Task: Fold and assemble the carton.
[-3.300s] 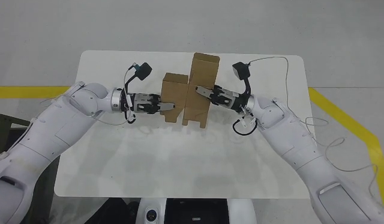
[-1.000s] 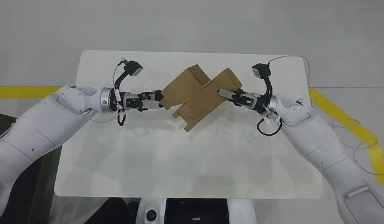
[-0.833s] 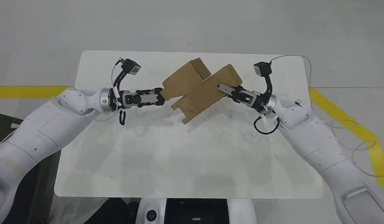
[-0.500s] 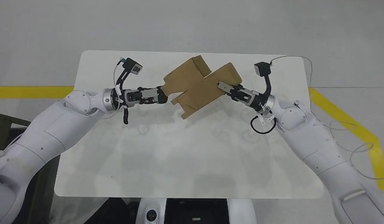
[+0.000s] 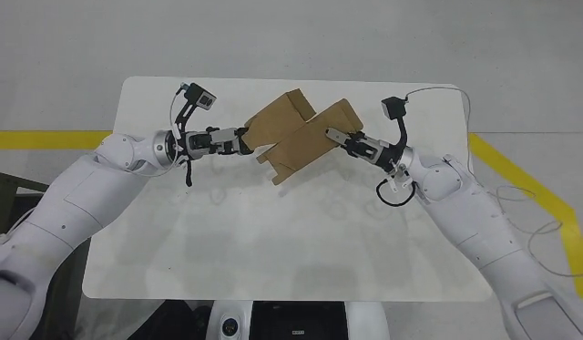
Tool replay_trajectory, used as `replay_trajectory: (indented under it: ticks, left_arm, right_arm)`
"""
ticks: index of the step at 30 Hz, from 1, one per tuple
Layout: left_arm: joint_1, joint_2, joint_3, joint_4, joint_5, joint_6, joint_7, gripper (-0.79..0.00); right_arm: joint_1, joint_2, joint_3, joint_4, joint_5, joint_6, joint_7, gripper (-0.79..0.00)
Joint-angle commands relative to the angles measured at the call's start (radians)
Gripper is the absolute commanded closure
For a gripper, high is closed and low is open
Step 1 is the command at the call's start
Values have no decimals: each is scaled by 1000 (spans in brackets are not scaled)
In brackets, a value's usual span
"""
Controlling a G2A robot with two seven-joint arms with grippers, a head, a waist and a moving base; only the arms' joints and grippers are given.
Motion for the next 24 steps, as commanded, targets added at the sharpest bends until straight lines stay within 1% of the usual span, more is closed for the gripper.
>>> replay_trajectory:
  ticks: [1,4,5,6,7,8,12,22,24]
  left_arm:
    - [10,-8,-11,12,-17,15,-15,-785]
    - [19,-21,-29,36,-22,24,-23,-785]
    - [21,-25,-35,42,-21,25,-25,-702]
    - [24,-30,-40,48,-20,28,-27,-453]
    - [26,-34,-45,54,-20,31,-30,-388]
    - [29,-38,-50,62,-17,34,-33,-363]
    - [35,-54,-66,92,4,41,-40,-369]
    - [44,-91,-98,148,38,77,-63,-268]
    - [45,-97,-103,155,58,78,-62,-262]
  right_arm:
    - [-1,-2,2,-2,0,-2,4,0]
    - [-6,-5,6,-4,-2,-5,9,0]
    - [-8,-6,8,-6,-2,-5,10,0]
    - [-9,-7,9,-7,-2,-5,12,0]
    - [-11,-8,11,-8,-3,-5,14,0]
    - [-12,-9,13,-10,-3,-5,16,0]
    - [-16,-12,20,-13,-3,-5,24,0]
    - [-20,-23,30,-16,-5,-11,44,0]
    - [-22,-25,32,-16,-4,-12,47,0]
